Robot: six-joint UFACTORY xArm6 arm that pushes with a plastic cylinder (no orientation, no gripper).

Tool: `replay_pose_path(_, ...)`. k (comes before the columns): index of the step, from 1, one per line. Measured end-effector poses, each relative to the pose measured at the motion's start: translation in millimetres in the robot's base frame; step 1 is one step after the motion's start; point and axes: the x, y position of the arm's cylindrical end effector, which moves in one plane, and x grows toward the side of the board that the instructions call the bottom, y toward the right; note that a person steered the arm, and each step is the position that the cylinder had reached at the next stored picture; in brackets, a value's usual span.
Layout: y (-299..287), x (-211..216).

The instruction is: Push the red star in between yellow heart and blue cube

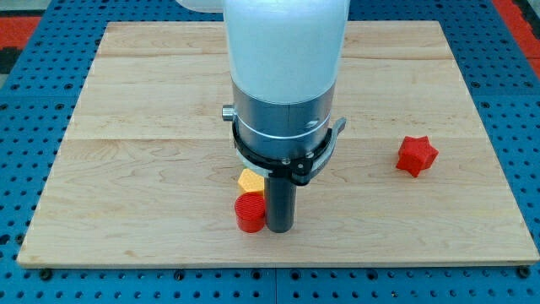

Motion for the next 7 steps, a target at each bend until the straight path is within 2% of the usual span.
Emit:
replay_pose_path(1,88.3,-5.5)
replay_pose_path(2,212.8,-40.5)
replay_pose_path(3,235.0,-69.6)
replay_pose_path(4,186.6,-93.8)
replay_pose_path(5,143.9,-86.7)
replay_pose_path(6,147.5,-84.4)
replay_pose_path(7,114.4,-106.7)
